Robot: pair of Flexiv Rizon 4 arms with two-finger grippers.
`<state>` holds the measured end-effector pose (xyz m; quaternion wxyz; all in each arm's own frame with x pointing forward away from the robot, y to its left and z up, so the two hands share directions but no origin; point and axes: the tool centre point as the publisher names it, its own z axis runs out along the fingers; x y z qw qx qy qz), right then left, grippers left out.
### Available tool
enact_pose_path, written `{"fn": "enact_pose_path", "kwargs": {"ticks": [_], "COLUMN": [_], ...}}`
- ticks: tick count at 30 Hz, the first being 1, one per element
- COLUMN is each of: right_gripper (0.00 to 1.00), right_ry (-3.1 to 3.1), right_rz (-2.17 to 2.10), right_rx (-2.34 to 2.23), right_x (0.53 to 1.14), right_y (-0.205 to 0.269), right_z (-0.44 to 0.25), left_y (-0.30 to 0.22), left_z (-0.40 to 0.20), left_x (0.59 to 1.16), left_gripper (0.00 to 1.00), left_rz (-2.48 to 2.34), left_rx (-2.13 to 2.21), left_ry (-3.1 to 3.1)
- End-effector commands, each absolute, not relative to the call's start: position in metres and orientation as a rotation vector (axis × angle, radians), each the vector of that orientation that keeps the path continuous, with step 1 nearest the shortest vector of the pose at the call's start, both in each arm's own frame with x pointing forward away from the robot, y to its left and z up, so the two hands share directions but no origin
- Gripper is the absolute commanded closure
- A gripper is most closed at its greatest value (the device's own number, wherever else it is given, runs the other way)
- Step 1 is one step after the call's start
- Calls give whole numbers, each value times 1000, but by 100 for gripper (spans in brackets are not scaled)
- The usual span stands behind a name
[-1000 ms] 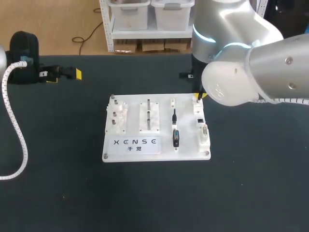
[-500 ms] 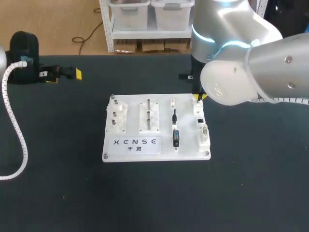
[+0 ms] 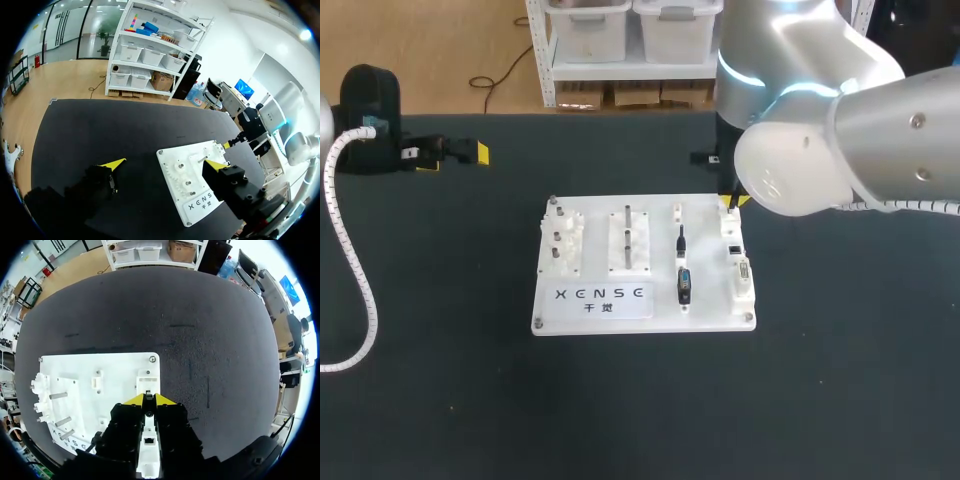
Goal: Insert the USB connector, Ethernet cable, and multi-pin plug into their matching sockets one by one.
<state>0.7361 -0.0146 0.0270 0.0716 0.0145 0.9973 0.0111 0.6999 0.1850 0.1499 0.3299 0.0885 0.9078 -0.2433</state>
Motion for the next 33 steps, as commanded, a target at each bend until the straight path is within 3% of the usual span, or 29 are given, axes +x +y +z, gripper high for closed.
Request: {"fn": "enact_pose_path", "kwargs": {"ticks": [1, 33], "right_gripper": [100, 100], "right_ry": [2995, 3000], "right_rz": [40, 37], "right_rx": [45, 51], "right_x": [733, 736], "right_y": [-16, -17], "right_z": [24, 26], "left_y": [185, 185], "left_z": [150, 150], "left_x": [700, 700], "left_gripper": [0, 0], "left_rz": [-636, -636], "left_rx": [231, 231], "left_ry": [2374, 2374]}}
